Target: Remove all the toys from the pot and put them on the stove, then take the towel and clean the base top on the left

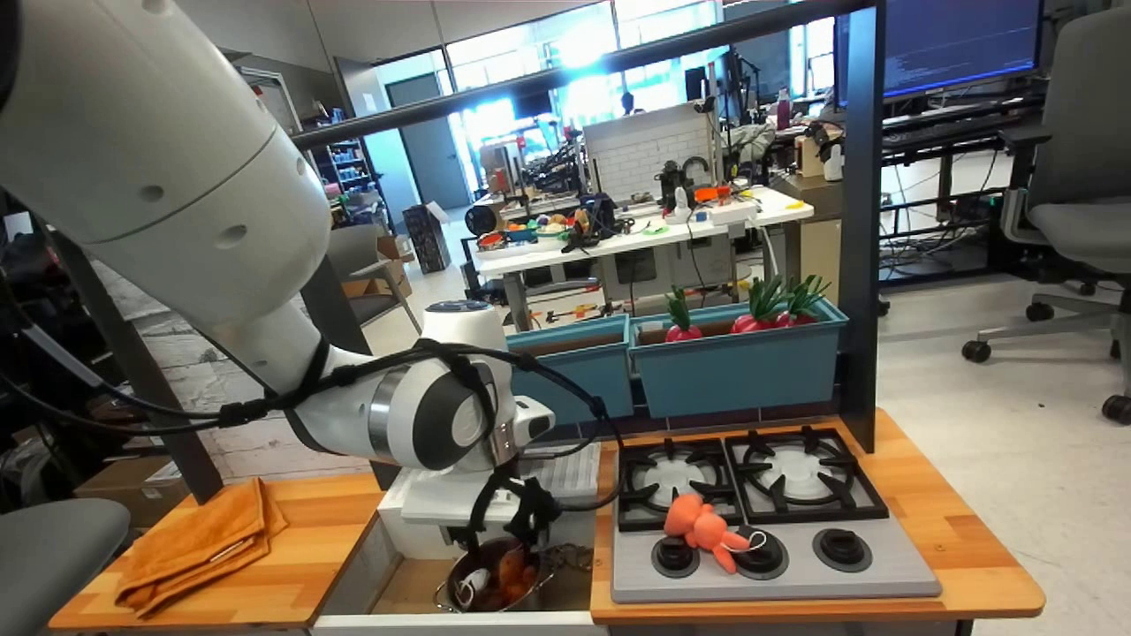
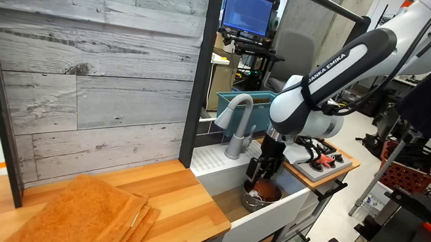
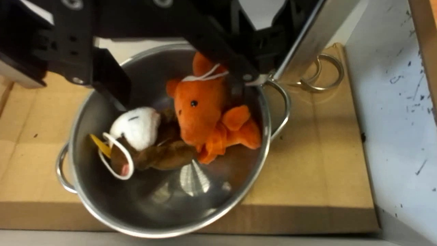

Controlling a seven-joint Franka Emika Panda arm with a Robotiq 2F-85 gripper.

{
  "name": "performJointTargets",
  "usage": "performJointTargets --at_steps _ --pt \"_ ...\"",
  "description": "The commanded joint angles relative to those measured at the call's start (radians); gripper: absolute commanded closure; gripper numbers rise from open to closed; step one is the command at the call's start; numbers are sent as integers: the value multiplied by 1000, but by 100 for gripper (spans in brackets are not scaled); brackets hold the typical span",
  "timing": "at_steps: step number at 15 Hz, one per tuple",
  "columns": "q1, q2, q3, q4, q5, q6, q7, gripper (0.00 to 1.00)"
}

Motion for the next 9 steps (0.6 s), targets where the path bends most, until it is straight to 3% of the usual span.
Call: performJointTargets --at_steps 1,2,3,9 --pt "10 61 -21 83 24 -60 15 44" --pt "10 70 -23 90 23 -62 16 39" --pt "9 74 -23 92 23 -59 15 41" --pt "-3 35 1 49 27 -36 -6 88"
